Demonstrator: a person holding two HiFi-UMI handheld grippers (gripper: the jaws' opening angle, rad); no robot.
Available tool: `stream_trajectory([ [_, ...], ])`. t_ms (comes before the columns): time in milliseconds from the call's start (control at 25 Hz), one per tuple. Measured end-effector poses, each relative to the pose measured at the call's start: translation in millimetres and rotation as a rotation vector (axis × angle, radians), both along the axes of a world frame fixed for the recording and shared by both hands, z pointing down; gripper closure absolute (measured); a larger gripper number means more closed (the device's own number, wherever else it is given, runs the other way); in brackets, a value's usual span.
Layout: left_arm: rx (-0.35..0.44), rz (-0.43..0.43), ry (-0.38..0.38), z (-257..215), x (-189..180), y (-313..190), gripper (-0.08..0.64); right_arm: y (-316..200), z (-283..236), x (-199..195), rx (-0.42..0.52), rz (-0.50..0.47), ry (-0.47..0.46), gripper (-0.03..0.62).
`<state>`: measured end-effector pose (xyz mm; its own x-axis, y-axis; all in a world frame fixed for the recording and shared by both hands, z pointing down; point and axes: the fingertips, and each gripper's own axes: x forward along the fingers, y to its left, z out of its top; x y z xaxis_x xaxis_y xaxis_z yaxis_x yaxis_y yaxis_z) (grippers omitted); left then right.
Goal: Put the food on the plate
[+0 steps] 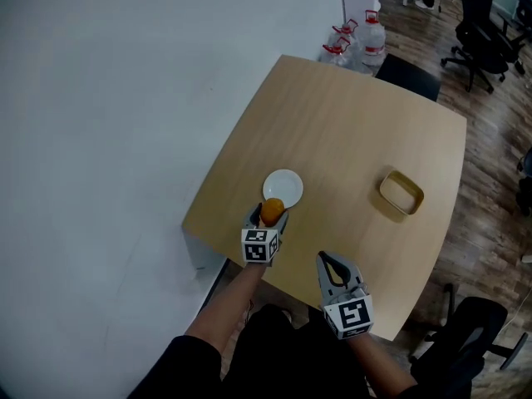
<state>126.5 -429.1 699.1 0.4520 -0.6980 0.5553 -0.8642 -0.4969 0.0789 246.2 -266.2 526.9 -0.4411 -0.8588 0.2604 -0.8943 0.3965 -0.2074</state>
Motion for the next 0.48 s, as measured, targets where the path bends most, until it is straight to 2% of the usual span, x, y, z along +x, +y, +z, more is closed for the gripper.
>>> stream_trajectory([
  [200, -0.104, -0.021, -0.041, 34.5, 7.1, -27.0, 0.232, -15.5, 21.3, 22.6, -0.044, 0.005, -0.017, 0.532],
  [320, -0.181, -0.051, -0.026, 58.3, 4.1, -37.6, 0.232, -16.5, 32.8, 28.7, -0.07, 0.001, -0.028, 0.532],
  [480, -0.216, -0.064, -0.043, 82.2, 4.7, -51.8, 0.232, -19.8, 46.3, 39.3, -0.089, -0.008, -0.03, 0.532],
])
